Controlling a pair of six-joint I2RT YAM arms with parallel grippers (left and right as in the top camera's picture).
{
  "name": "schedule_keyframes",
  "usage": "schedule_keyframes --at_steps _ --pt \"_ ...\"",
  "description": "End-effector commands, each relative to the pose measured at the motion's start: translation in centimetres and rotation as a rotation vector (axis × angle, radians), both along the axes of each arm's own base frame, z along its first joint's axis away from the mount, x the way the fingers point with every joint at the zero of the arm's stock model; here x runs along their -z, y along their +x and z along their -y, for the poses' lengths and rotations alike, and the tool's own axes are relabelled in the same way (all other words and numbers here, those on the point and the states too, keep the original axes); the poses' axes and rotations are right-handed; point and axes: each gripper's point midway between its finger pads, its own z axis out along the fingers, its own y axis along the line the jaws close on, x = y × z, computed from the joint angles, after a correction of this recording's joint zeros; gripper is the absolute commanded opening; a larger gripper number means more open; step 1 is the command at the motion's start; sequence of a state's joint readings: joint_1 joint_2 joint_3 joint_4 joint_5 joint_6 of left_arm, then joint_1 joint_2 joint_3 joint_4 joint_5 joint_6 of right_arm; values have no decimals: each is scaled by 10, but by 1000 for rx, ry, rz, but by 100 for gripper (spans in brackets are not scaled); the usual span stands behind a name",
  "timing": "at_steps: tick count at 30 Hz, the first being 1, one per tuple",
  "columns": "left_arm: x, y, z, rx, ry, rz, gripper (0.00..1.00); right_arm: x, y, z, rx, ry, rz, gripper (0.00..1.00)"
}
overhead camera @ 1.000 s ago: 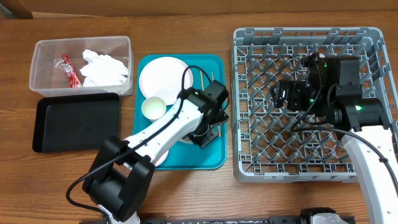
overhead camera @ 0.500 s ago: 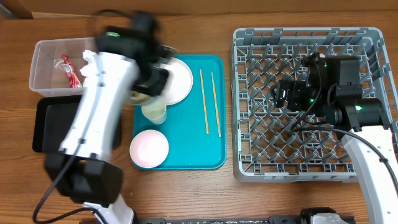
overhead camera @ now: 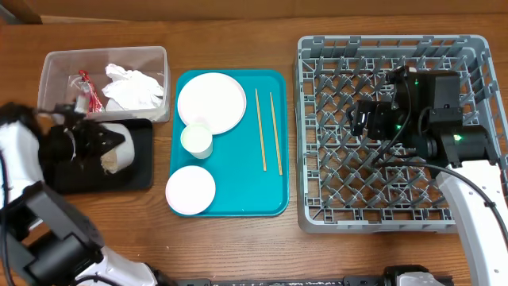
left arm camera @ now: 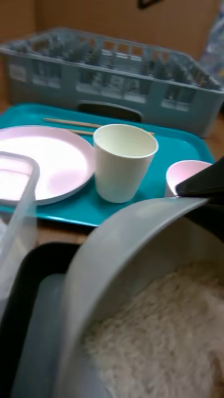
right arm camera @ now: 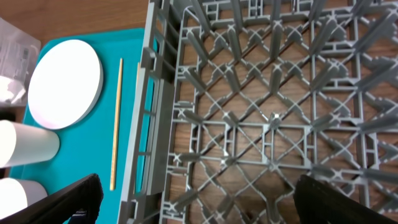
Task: Sort waste into correct bins and load items into the dishwasher
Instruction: 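Tip the bowl over the black tray to dump the rice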
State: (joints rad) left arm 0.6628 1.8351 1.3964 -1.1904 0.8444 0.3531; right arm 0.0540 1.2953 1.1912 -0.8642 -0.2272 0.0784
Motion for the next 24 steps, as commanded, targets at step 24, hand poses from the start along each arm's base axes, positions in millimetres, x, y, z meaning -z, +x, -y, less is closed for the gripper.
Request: schedule_keyframes --at_steps 24 --pt "-72 24 -20 -238 -681 329 4 -7 2 3 13 -3 14 100"
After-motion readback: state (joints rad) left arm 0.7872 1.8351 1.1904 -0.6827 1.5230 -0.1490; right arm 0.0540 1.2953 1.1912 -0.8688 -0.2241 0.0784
